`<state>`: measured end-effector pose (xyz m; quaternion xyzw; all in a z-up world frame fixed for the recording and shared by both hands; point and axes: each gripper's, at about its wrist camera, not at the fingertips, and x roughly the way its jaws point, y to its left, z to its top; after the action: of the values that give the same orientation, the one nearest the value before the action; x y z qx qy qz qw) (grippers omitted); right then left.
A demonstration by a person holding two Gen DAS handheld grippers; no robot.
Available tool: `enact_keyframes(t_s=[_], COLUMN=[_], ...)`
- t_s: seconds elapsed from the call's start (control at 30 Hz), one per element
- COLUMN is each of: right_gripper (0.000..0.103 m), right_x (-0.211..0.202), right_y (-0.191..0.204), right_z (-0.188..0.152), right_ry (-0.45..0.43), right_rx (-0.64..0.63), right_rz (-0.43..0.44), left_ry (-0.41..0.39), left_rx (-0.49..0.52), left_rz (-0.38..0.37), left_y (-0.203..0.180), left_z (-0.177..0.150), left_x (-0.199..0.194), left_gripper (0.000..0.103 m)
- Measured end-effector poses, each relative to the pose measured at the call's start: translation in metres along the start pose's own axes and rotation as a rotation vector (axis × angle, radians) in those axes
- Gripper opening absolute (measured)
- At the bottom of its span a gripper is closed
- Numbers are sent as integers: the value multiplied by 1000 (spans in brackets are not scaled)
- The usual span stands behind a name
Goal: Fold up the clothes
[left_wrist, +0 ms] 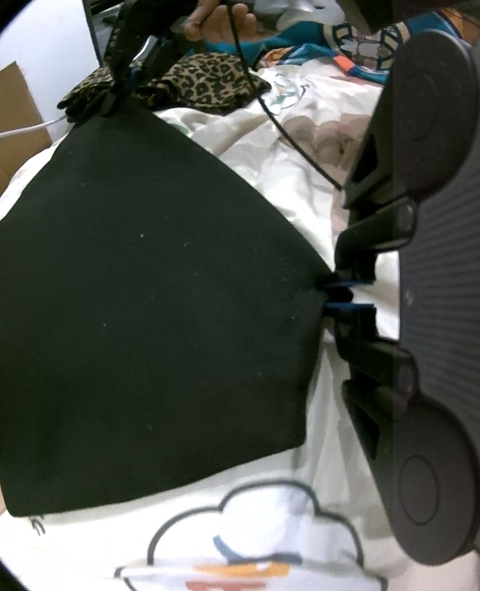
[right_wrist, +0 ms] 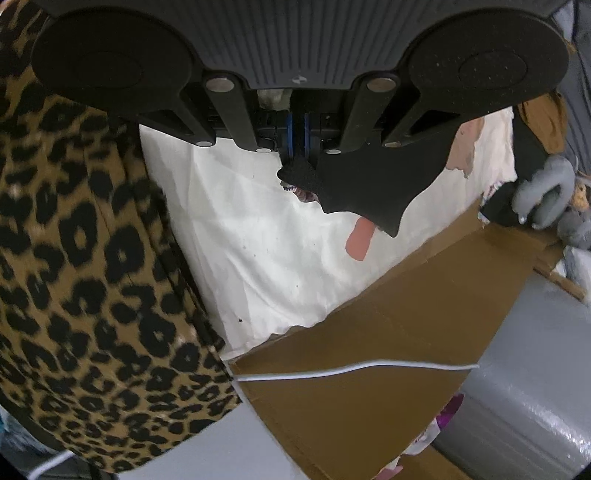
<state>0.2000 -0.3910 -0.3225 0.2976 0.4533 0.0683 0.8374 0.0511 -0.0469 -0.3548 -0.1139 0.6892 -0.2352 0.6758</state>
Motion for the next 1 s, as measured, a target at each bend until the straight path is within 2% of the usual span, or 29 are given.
enact_keyframes(t_s=[0.3, 0.37, 0.47, 0.53, 0.57, 0.7, 0.87, 0.93, 1.0], right_gripper=[5, 7, 18, 45, 47, 48, 48, 48, 48], right_x=[3, 8, 11, 9, 8, 0, -13, -16, -17], right_y=[0, -5, -15, -22, -25, -39, -45, -45, -45], right_z=[18, 17, 10, 3, -1, -19, -46, -56, -65], right_ry=[-7, -2, -4, -13, -17, -22, -36, -34, -31], right_rx=[-61, -45, -13, 23, 41, 138, 209, 223, 240], right_rz=[10, -14, -34, -43, -47, -56, -21, -5, 14], left_ry=[13, 26, 45, 56, 60, 63, 76, 36, -6], left_rx=[-35, -42, -66, -64, -56, 4, 92, 112, 132], left_rz=[-47, -63, -98, -96, -93, -101, -92, -81, -69], left_y=[-17, -15, -7, -7, -9, -22, -34, -36, -38], left_z=[-1, 2, 3, 3, 3, 3, 7, 15, 25], left_x=[13, 14, 10, 6, 6, -3, -14, -22, -30], left_gripper=[8, 9, 12, 17, 17, 17, 19, 19, 25])
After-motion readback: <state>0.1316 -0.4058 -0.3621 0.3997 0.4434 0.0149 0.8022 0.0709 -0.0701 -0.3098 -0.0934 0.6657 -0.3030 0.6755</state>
